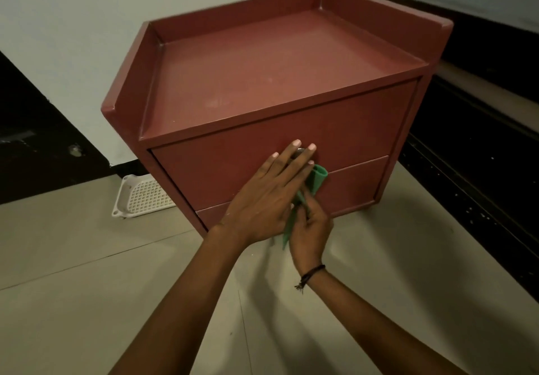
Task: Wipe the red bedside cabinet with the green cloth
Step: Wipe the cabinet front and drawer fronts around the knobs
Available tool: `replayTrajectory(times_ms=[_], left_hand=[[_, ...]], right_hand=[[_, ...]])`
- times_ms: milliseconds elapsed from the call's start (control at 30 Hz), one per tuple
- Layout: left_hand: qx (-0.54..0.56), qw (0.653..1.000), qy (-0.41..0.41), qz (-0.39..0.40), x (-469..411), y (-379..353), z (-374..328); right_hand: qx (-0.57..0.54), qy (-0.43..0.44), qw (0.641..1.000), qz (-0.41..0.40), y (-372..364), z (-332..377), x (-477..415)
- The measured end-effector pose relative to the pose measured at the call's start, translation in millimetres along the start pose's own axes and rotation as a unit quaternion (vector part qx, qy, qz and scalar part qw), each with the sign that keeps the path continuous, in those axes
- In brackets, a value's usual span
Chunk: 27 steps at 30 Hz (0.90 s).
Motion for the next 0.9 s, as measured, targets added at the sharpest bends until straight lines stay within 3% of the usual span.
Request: replayTrajectory(times_ms=[133,267,433,567,733,833,900], left_hand=[[0.059,0.998,-0.011,-0.011,3,4,2],[0.119,0.992,-0.001,-0.029,6,6,6],[0.261,0.961,0.018,-0.086,7,20,8],[0.343,0.93,0.038,-0.127,9,28,10],[0.461,0.865,0.036,-0.194,11,48,11],[0.483,0.839,0.036,-0.247,15,70,14],[0.491,0.823,0.051,-0.282,17,87,18]], right_hand=[[-0.109,-0.012,0.984,-0.14,48,19,-38],[-0.028,-0.036,0.971,-0.234,78,50,-75],[0.013,0.115,0.993,0.007,16,76,-34],[0.014,0.093,0.994,0.047,30,83,-39],[0.025,0.112,0.989,0.089,41,117,-34],[-0.067,0.106,0.979,0.163,37,146,-39],[-0.169,0.052,0.957,0.229,30,168,-48]])
Point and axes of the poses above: each hand's wrist, its own x-axis away from the middle knuckle, its own y-axis out of the back of the hand, z = x × y, the point moved 6 cm from there along -x, towards the middle knuckle, and after that the axes turned 14 degrees about z, right-handed, at the moved point
